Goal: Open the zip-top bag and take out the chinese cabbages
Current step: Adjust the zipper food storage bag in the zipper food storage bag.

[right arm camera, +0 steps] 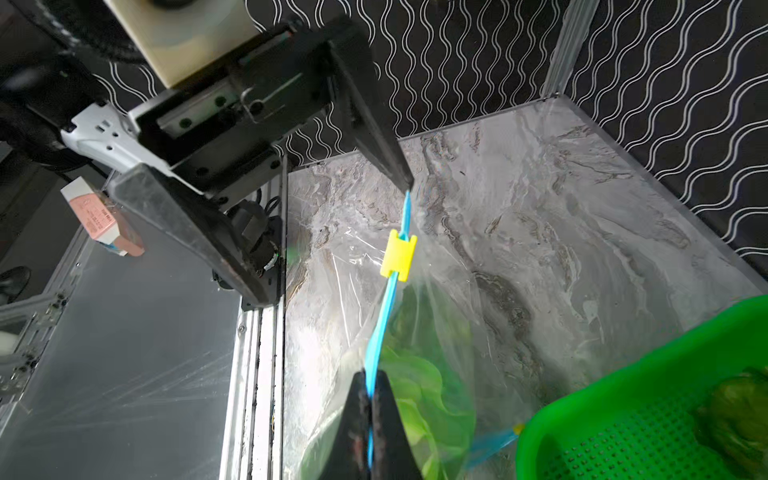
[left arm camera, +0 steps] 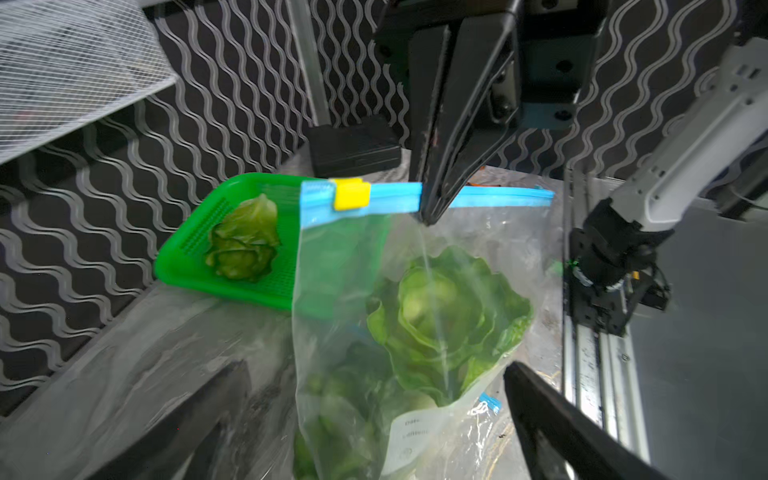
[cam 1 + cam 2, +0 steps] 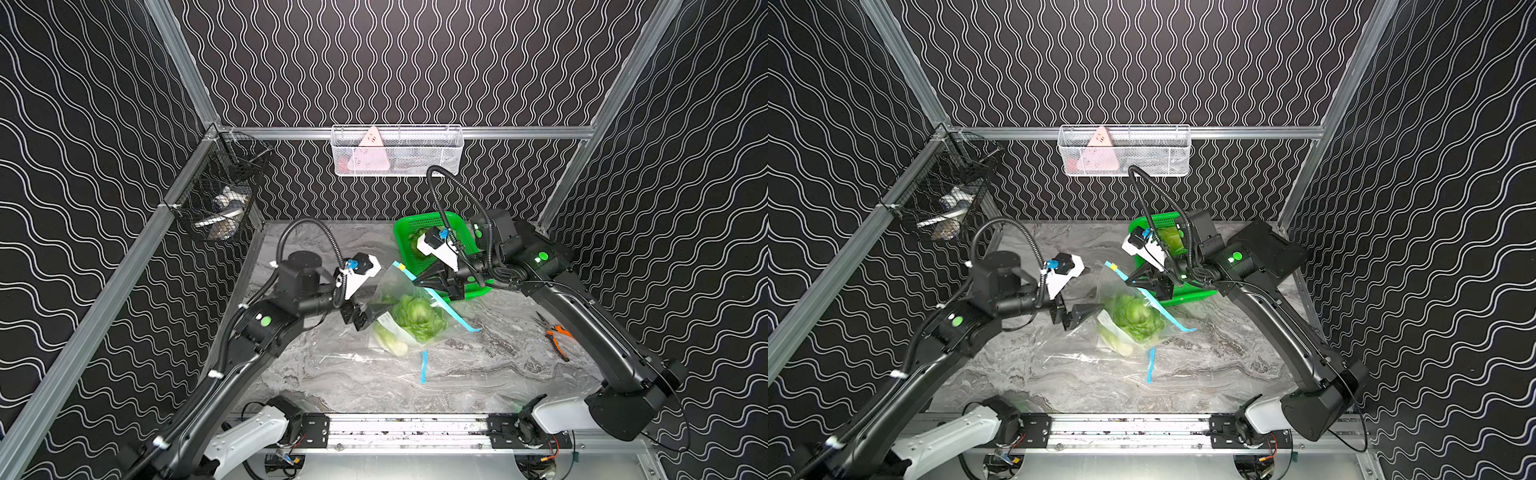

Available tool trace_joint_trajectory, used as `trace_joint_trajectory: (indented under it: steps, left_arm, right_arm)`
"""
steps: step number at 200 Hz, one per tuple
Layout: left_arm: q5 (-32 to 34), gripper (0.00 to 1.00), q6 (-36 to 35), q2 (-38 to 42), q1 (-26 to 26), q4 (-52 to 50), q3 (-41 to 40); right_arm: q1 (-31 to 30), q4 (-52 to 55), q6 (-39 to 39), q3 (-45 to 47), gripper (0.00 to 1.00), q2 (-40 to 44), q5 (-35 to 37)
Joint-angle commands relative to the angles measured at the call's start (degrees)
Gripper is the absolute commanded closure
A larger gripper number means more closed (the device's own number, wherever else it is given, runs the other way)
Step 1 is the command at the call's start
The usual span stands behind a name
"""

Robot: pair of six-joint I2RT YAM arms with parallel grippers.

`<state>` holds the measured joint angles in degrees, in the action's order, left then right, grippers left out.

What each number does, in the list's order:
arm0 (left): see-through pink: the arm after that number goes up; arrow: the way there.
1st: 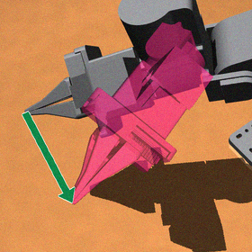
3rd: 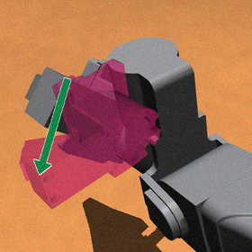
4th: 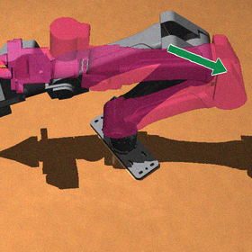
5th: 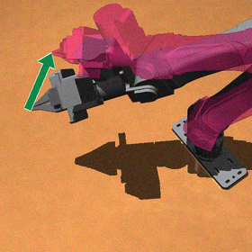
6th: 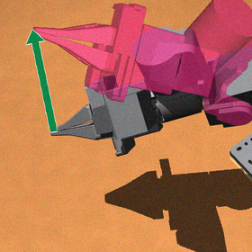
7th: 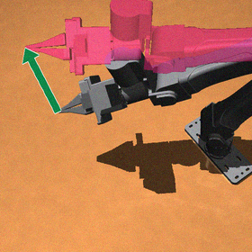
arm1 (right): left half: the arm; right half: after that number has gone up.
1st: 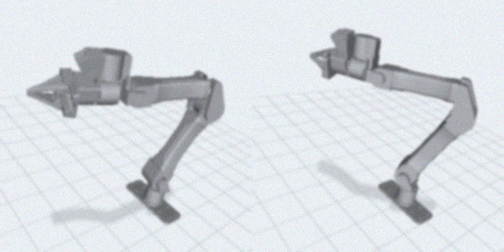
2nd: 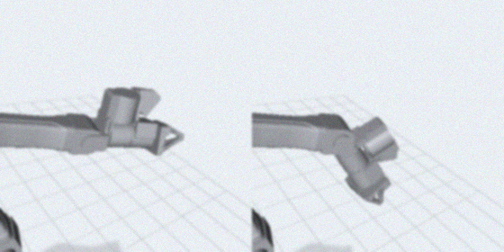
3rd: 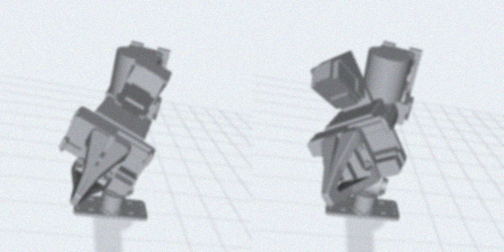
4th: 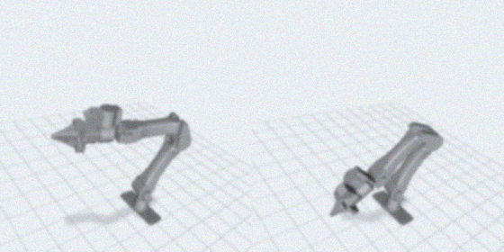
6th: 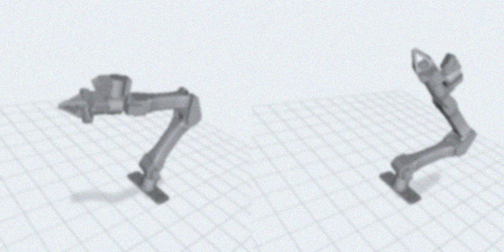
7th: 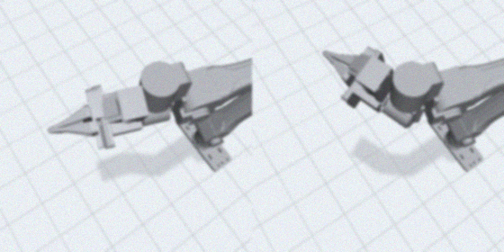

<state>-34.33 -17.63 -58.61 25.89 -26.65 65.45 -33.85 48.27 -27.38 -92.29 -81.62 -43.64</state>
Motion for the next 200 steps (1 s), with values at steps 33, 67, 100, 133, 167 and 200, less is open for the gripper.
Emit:
trace_joint_trajectory:
  steps: [33, 67, 100, 133, 167, 200]
  left_arm:
    - [-13.22, 0.12, -4.28, -7.07, 0.04, 5.63, 1.87]
    - [-18.03, 0.37, -6.4, -9.5, -0.05, 3.18, 3.52]
    - [-17.86, 0.65, -8.34, -11.17, 0.0, -0.3, 4.38]
    - [-16.75, 1.0, -8.91, -10.77, 0.04, -0.68, 4.17]
    - [-14.41, 1.0, -7.84, -9.62, 0.03, -0.5, 3.33]
    - [-14.17, 1.0, -6.89, -9.24, -0.18, -0.51, 2.39]
  right_arm:
    - [0.62, 7.19, -10.31, -2.09, 1.0, -2.99, -7.36]
    - [0.64, 7.83, -10.86, -1.73, 1.0, -2.99, -7.71]
    - [0.67, 6.96, -10.86, -0.22, 1.0, -1.95, -8.53]
    - [0.63, 6.26, -10.08, 0.9, 1.0, -1.04, -8.35]
    - [0.54, -5.76, 3.01, 6.04, 0.6, 2.74, -7.19]
    - [-2.06, -39.58, 20.51, 22.99, 0.49, 12.36, -3.42]
